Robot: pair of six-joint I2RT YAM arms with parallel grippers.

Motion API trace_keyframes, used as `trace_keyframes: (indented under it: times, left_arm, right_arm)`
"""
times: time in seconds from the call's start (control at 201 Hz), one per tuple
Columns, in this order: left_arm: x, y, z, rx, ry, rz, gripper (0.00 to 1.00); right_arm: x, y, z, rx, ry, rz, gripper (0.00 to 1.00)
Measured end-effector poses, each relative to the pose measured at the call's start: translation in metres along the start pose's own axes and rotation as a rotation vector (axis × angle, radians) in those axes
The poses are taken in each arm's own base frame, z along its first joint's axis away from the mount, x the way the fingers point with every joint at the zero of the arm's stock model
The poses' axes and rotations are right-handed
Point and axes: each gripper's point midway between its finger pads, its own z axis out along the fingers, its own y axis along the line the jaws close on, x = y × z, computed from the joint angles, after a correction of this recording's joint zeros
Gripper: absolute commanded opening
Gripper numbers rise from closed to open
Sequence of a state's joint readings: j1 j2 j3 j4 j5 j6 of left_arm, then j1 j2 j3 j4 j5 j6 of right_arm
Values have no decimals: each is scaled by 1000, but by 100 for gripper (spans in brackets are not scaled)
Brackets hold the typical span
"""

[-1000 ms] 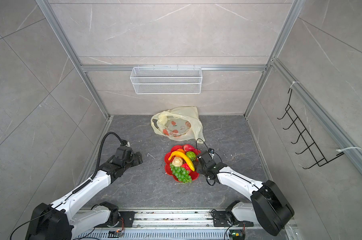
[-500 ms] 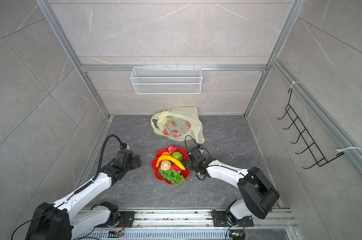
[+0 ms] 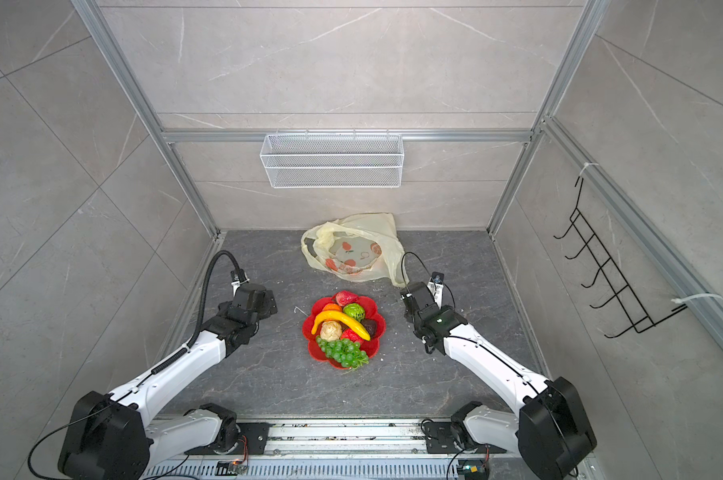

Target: Take the fake fruits out of the plastic bag

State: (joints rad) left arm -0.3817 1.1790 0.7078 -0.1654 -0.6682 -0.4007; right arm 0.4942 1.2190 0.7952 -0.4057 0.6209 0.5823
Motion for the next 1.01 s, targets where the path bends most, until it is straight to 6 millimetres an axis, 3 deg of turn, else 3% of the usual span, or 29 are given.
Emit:
trace_keyframes:
  times: [0.06, 0.114, 0.239, 0.338, 0.463, 0.592, 0.786, 0.886, 1.01]
  left_arm:
    - [-10, 2, 3, -30, -45, 38, 100]
    - [-18, 2, 8, -53, -90, 74, 100]
    - [-16, 7, 29, -116, -120, 156, 99]
    - [-1, 21, 44, -156, -129, 187, 100]
    - [34, 43, 56, -158, -145, 209, 99]
    - [60, 58, 70, -146, -117, 193, 100]
    - [46, 57, 85, -45, -136, 118, 100]
    - [40, 59, 93, 11, -154, 72, 100]
    - [44, 56, 97, 55, -141, 55, 100]
  right_arm:
    - [-11, -10, 4, 43, -50, -24, 87]
    - [-19, -17, 11, 75, -103, -44, 94]
    - [-12, -32, 35, 161, -131, -133, 97]
    - [-2, -34, 53, 180, -136, -180, 97]
    - [11, -35, 67, 144, -158, -207, 97]
    - [8, -29, 77, 108, -185, -228, 97]
    - [-9, -23, 85, 9, -292, -196, 98]
    - [-5, -35, 95, -18, -287, -166, 97]
    - [1, -35, 100, -93, -309, -142, 99]
